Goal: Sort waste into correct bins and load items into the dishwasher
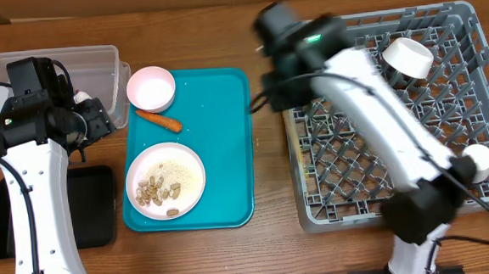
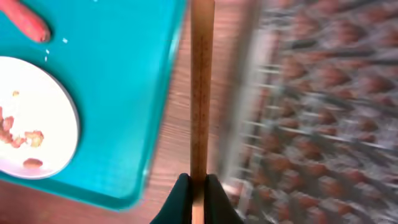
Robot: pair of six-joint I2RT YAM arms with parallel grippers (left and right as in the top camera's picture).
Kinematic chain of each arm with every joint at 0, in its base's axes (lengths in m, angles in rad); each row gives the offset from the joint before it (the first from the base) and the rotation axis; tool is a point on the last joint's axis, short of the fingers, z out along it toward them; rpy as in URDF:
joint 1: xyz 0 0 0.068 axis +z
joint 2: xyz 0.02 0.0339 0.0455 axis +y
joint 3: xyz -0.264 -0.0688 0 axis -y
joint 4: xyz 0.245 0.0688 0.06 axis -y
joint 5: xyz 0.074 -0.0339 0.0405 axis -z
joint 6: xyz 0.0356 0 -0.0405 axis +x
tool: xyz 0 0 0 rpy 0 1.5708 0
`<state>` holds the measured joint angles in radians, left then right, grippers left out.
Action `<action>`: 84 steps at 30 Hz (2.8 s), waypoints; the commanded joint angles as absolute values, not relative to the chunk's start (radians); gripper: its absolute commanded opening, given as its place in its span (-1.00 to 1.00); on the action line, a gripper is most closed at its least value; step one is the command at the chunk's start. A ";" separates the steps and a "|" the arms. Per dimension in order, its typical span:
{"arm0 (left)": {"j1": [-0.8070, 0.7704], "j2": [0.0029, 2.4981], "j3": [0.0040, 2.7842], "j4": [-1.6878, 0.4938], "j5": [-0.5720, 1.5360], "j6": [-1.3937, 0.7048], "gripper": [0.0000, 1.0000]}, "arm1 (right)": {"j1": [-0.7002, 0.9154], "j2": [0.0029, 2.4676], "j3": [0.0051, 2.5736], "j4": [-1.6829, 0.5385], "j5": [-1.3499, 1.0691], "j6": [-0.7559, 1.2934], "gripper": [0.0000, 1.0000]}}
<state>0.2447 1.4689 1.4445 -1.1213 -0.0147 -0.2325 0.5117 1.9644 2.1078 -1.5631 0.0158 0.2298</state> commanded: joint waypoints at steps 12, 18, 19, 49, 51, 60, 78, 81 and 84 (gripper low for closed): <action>0.248 1.454 1.450 -1.118 -0.007 -0.232 0.42 | 0.387 1.975 1.767 -1.371 -0.052 0.096 -0.92; 0.248 1.454 1.450 -1.122 -0.007 -0.232 0.43 | 0.387 1.975 1.767 -1.355 -0.050 0.096 -0.52; 0.248 1.454 1.450 -1.122 -0.007 -0.232 0.42 | 0.387 1.975 1.767 -1.354 -0.050 0.096 -0.48; -0.068 1.922 1.450 -0.501 -0.062 -0.134 0.42 | -0.101 1.470 1.901 -1.581 -0.046 0.236 0.11; -0.068 1.957 1.450 -0.480 -0.053 -0.135 0.41 | -0.101 1.470 1.901 -1.584 -0.047 0.237 0.11; -0.144 2.067 1.450 -0.470 -0.059 -0.122 0.34 | -0.101 1.470 1.901 -1.593 -0.046 0.237 0.10; -0.344 2.025 1.451 -0.750 0.196 -0.135 -0.92 | -0.101 1.470 1.899 -1.580 -0.046 0.236 0.10; -0.377 2.025 1.451 -0.790 0.198 -0.134 -0.70 | -0.101 1.472 1.898 -1.580 -0.046 0.236 0.10; -0.387 2.023 1.461 -0.814 0.197 -0.134 -0.27 | -0.101 1.472 1.898 -1.580 -0.046 0.236 0.10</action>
